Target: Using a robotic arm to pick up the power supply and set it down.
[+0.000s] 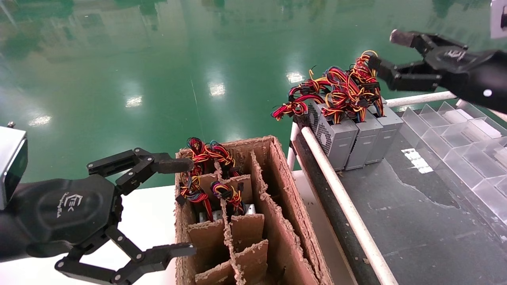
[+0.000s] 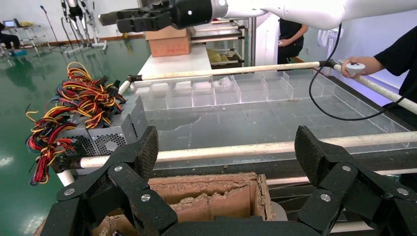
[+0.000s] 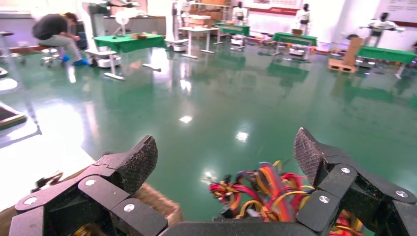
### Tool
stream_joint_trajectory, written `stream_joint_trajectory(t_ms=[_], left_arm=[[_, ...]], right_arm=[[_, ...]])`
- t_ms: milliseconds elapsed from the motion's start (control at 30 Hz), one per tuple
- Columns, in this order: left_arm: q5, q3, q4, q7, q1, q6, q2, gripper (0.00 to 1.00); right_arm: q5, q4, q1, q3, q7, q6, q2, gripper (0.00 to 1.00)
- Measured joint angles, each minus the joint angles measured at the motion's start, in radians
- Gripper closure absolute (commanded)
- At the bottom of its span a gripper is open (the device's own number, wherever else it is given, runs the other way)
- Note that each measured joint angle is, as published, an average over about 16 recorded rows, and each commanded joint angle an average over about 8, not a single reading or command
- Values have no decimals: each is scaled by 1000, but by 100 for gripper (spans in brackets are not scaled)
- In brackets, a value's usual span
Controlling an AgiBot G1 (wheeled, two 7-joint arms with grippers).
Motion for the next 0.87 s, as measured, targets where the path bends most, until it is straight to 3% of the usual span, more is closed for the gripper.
stream_joint_trajectory(t_ms=[633,867], left_arm=[[0,0,0,0,0,0,0,0],[0,0,0,0,0,0,0,0]], right_arm=[[135,401,-258,39,84,-84,98,0],[160,475,-305,46,99,-100,116,0]])
